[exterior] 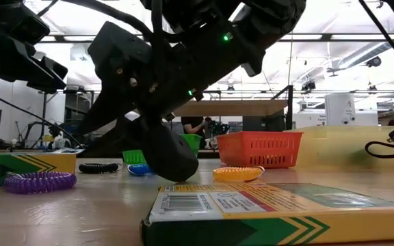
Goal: Pick & Place Office Desk Supplies
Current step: Put the top large crayon box into the orange bin
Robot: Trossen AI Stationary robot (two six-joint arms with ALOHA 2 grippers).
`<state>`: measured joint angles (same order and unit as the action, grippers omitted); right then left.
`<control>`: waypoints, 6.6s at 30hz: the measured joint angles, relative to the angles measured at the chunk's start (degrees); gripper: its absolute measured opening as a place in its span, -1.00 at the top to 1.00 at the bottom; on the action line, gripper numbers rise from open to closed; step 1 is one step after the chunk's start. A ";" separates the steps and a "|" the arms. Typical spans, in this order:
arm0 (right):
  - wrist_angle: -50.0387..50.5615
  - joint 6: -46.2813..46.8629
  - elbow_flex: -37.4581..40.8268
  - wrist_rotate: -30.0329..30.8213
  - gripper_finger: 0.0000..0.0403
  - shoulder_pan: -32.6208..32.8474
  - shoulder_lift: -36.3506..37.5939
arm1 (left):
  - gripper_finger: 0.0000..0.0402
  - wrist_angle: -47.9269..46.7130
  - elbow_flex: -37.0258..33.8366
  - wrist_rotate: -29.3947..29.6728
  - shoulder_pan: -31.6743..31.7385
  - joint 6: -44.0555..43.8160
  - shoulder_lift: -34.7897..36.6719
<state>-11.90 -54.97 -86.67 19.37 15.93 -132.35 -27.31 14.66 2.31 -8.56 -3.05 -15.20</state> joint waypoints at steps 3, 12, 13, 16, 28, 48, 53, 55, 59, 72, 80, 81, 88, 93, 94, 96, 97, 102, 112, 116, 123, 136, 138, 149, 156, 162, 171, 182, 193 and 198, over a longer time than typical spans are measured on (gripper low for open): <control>0.02 -0.08 0.00 -3.94 0.27 -0.66 0.02 | 0.29 0.00 0.00 0.01 0.00 0.00 0.00; -0.46 -0.56 0.02 -6.45 0.33 -1.34 0.02 | 0.29 0.00 0.00 0.02 0.00 0.00 0.00; -0.46 -0.59 0.00 -6.45 0.33 -1.36 0.02 | 0.29 0.01 0.01 0.01 0.00 0.00 0.00; -0.51 -0.86 -0.34 -6.42 0.33 -1.46 -0.30 | 0.29 0.02 0.00 0.00 0.00 0.00 0.00; -0.76 -0.32 -3.97 -3.46 0.34 -2.29 -3.67 | 0.29 -0.02 0.00 0.02 0.00 0.00 0.00; 3.23 2.72 -4.07 0.44 0.34 -2.62 -3.74 | 0.29 0.02 0.02 0.02 0.00 0.00 0.00; 3.39 2.70 -4.02 1.53 0.34 -2.67 -3.74 | 0.29 0.00 0.01 0.01 0.00 0.00 0.00; 3.41 2.68 -4.00 1.02 0.34 -2.78 -3.74 | 0.29 0.00 0.01 0.00 0.00 0.00 0.00; 3.48 2.80 -3.96 -0.95 0.34 -3.19 -3.74 | 0.29 0.00 0.00 0.02 -0.02 0.00 0.00; 2.29 3.88 -3.85 -3.36 0.34 -4.27 -4.04 | 0.29 0.02 0.00 0.01 -0.01 0.00 0.00; 2.21 3.33 -3.87 -6.23 0.35 -4.35 -4.04 | 0.29 0.00 0.00 0.00 0.00 0.00 0.00; 2.19 3.24 -3.87 -6.22 0.36 -4.31 -4.04 | 0.29 0.00 0.00 0.00 -0.02 0.00 -0.02; 2.08 2.26 -3.89 -9.22 0.57 -4.46 -4.04 | 0.29 0.01 0.02 0.01 0.00 0.00 0.00; 2.08 2.30 -3.89 -11.01 0.72 -4.46 -4.04 | 0.29 0.00 0.00 0.02 0.00 0.00 0.00; 2.08 2.31 -3.89 -11.35 0.73 -4.46 -4.04 | 0.29 0.00 0.00 0.00 -0.02 0.00 0.00; 2.08 2.24 -3.89 -11.76 0.75 -4.46 -4.04 | 0.29 0.00 0.00 0.02 0.00 0.00 0.00; 2.08 2.24 -3.89 -11.80 0.76 -4.46 -4.04 | 0.29 0.00 0.00 0.00 0.00 0.00 0.00; 2.10 2.26 -3.89 -11.93 0.76 -4.43 -4.04 | 0.29 0.00 0.00 0.00 -0.02 0.00 0.00; 2.47 0.50 -3.91 -11.87 0.79 -3.90 -4.04 | 0.29 0.01 0.01 0.00 -0.01 0.00 0.00; 3.95 0.47 -3.96 -11.66 0.92 -3.53 -4.00 | 0.29 0.02 0.00 0.00 -0.02 0.00 0.00; 5.24 0.73 -3.96 -10.18 0.96 -2.94 -3.89 | 0.29 0.02 0.00 0.01 0.00 0.00 0.00; 8.64 2.86 -3.97 -4.92 0.96 -0.88 -2.79 | 0.29 0.02 0.00 0.01 -0.01 0.00 0.00; 10.48 4.93 -3.91 -4.81 0.96 -0.67 -2.17 | 0.29 0.00 0.00 0.00 0.00 0.00 -0.02; 22.38 12.35 -3.63 -1.53 0.96 2.31 0.67 | 0.29 -0.08 0.01 0.00 -0.01 0.00 -0.04; 30.59 19.65 -3.58 0.08 0.96 5.13 3.54 | 0.29 0.07 0.02 0.01 0.00 0.00 -0.32; 36.53 24.78 -3.56 2.68 0.96 7.68 6.18 | 0.29 0.02 0.02 0.02 0.00 0.00 -0.32; 45.48 35.91 -3.46 3.55 0.96 10.06 7.37 | 0.29 0.02 0.02 0.02 0.00 0.00 -0.31; 46.03 38.50 -3.19 6.50 0.96 10.97 7.39 | 0.29 0.02 0.02 0.02 -0.02 0.00 -0.31; 44.32 45.65 -3.21 6.23 0.96 10.97 11.38 | 0.29 0.01 0.02 0.02 -0.02 0.00 -0.31; 44.29 51.81 -3.04 4.95 0.96 10.95 15.02 | 0.29 0.00 0.02 0.01 -0.02 0.00 -0.31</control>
<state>32.39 -3.16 -89.71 24.32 26.87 -117.34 -27.31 14.68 2.32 -8.58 -3.05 -15.51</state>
